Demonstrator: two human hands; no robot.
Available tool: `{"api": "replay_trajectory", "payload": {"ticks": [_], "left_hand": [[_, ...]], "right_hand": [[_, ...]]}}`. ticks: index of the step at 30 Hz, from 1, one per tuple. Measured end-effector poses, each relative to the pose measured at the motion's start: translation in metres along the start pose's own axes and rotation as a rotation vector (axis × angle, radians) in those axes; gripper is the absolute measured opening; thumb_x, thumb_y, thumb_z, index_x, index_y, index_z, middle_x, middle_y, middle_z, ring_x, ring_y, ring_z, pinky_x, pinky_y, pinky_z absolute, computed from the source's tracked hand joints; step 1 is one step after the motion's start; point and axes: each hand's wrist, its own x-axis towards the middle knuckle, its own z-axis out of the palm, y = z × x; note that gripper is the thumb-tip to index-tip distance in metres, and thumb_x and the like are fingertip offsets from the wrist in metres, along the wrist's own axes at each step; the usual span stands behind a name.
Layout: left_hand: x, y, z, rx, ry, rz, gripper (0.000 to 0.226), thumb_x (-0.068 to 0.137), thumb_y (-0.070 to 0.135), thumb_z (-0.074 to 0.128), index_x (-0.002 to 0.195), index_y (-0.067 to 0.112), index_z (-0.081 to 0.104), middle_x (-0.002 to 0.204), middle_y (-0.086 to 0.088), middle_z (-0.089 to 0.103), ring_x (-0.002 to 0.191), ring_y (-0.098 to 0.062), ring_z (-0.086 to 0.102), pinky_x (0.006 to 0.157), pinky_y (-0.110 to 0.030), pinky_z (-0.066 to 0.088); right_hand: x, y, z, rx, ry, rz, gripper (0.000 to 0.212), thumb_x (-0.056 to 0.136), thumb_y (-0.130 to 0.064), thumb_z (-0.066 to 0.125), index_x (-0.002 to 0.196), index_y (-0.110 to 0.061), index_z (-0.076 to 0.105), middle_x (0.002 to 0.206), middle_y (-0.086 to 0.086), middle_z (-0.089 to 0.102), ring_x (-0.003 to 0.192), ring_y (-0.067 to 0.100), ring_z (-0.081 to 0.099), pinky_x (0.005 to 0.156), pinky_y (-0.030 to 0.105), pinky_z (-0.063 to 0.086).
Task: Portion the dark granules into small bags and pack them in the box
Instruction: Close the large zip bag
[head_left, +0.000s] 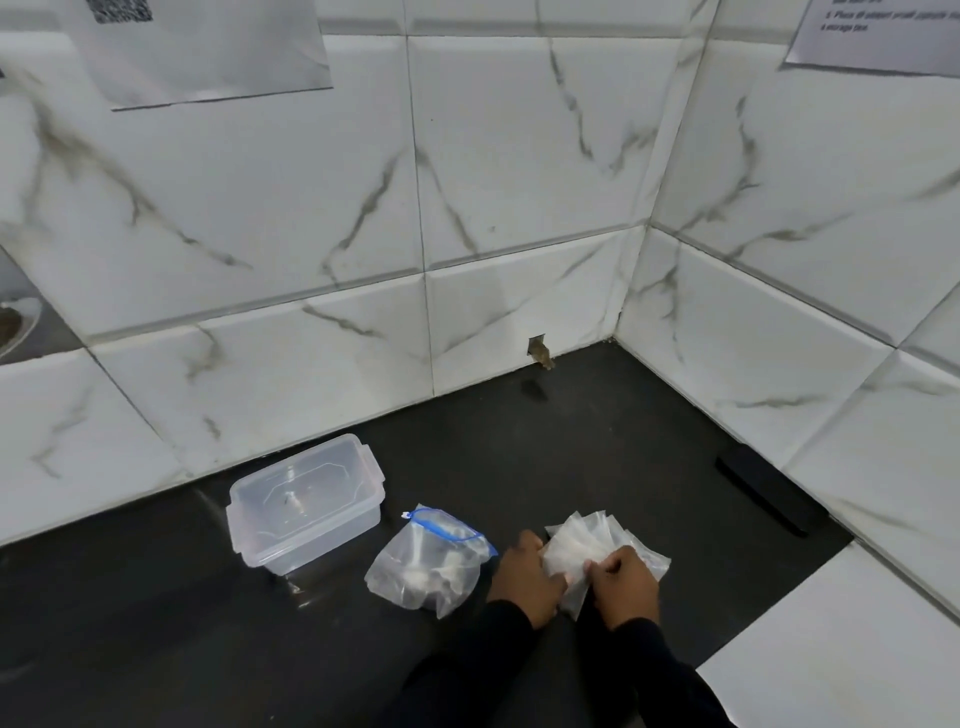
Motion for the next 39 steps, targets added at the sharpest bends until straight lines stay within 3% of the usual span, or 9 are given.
{"api": "replay_trajectory", "payload": {"ticks": [4, 9, 13, 17, 20, 24, 29, 35, 39], "left_hand": [[-0.033, 0.004, -0.037, 0.062, 0.222, 0.106, 0.018, 0.084, 0.037, 0.061, 0.097, 0.031, 0.051, 0.084, 0.005, 0.066, 0.076, -0.013, 0.066, 0.077, -0.037, 0.059], [-0.052, -0.039, -0.12, 0.191, 0.649, -0.121, 0.036, 0.088, 0.057, 0.053, 0.105, 0.029, 0.04, 0.097, 0.0, 0.063, 0.091, -0.03, 0.067, 0.074, -0.034, 0.049], [-0.048, -0.088, -0.14, -0.149, 0.445, -0.428, 0.066, 0.081, 0.069, 0.058, 0.111, 0.012, 0.043, 0.082, -0.01, 0.07, 0.058, -0.027, 0.07, 0.055, -0.033, 0.057], [-0.045, -0.104, -0.124, -0.565, 0.257, -0.418, 0.032, 0.097, 0.029, 0.06, 0.108, 0.0, 0.057, 0.057, -0.015, 0.067, 0.039, -0.02, 0.061, 0.035, -0.019, 0.044], [-0.054, -0.114, -0.121, -0.706, 0.335, -0.293, 0.005, 0.095, 0.003, 0.06, 0.093, 0.001, 0.063, 0.058, -0.015, 0.068, 0.04, -0.017, 0.063, 0.035, -0.017, 0.045], [-0.072, -0.139, -0.128, -0.704, 0.439, -0.183, 0.011, 0.089, -0.009, 0.063, 0.081, -0.003, 0.067, 0.061, -0.015, 0.069, 0.044, -0.015, 0.063, 0.039, -0.015, 0.045], [-0.091, -0.158, -0.136, -0.588, 0.553, -0.165, 0.033, 0.082, -0.016, 0.064, 0.063, 0.01, 0.069, 0.054, -0.011, 0.062, 0.05, -0.017, 0.055, 0.047, -0.022, 0.045], [-0.127, -0.156, -0.172, -0.597, 0.72, -0.124, 0.019, 0.081, 0.003, 0.059, 0.081, 0.012, 0.076, 0.071, -0.006, 0.07, 0.064, -0.022, 0.064, 0.06, -0.03, 0.052], [-0.155, -0.129, -0.188, -0.962, 0.489, -0.067, 0.036, 0.093, 0.044, 0.055, 0.087, 0.013, 0.074, 0.064, -0.006, 0.061, 0.05, -0.017, 0.052, 0.052, -0.025, 0.042]], "right_hand": [[-0.014, -0.027, -0.002, 0.067, 0.096, -0.246, 0.022, 0.088, -0.017, 0.064, 0.076, -0.023, 0.047, 0.07, 0.001, 0.058, 0.066, 0.015, 0.058, 0.06, 0.026, 0.043], [-0.029, -0.08, 0.027, 0.117, -0.266, -0.427, 0.015, 0.086, -0.032, 0.071, 0.086, -0.022, 0.06, 0.078, -0.002, 0.065, 0.069, 0.013, 0.063, 0.062, 0.027, 0.054], [-0.033, -0.086, 0.072, -0.108, -0.56, -0.302, 0.028, 0.078, -0.037, 0.07, 0.099, -0.027, 0.054, 0.09, 0.0, 0.067, 0.056, 0.017, 0.068, 0.045, 0.025, 0.052], [-0.035, -0.074, 0.107, -0.266, -0.45, -0.309, 0.022, 0.076, -0.042, 0.051, 0.094, -0.03, 0.056, 0.097, 0.002, 0.069, 0.083, 0.026, 0.071, 0.075, 0.039, 0.06], [-0.026, -0.071, 0.113, -0.04, -0.386, -0.367, 0.014, 0.073, -0.021, 0.059, 0.082, -0.027, 0.066, 0.085, -0.002, 0.072, 0.082, 0.019, 0.068, 0.081, 0.041, 0.057], [-0.035, -0.095, 0.099, 0.343, -0.368, -0.548, 0.041, 0.058, 0.014, 0.058, 0.08, -0.017, 0.075, 0.083, 0.0, 0.076, 0.08, 0.008, 0.071, 0.074, 0.033, 0.058], [-0.07, -0.137, 0.088, 0.515, -0.542, -0.679, 0.037, 0.061, 0.014, 0.05, 0.084, -0.001, 0.075, 0.088, 0.013, 0.073, 0.076, 0.017, 0.069, 0.057, 0.025, 0.053], [-0.089, -0.152, 0.093, 0.628, -0.865, -0.534, 0.025, 0.075, 0.003, 0.052, 0.084, 0.013, 0.073, 0.094, 0.021, 0.069, 0.071, 0.031, 0.06, 0.067, 0.035, 0.056], [-0.094, -0.153, 0.098, 0.498, -0.76, -0.595, 0.019, 0.073, -0.018, 0.075, 0.075, 0.001, 0.073, 0.077, 0.012, 0.071, 0.065, 0.02, 0.065, 0.066, 0.033, 0.054]]}}
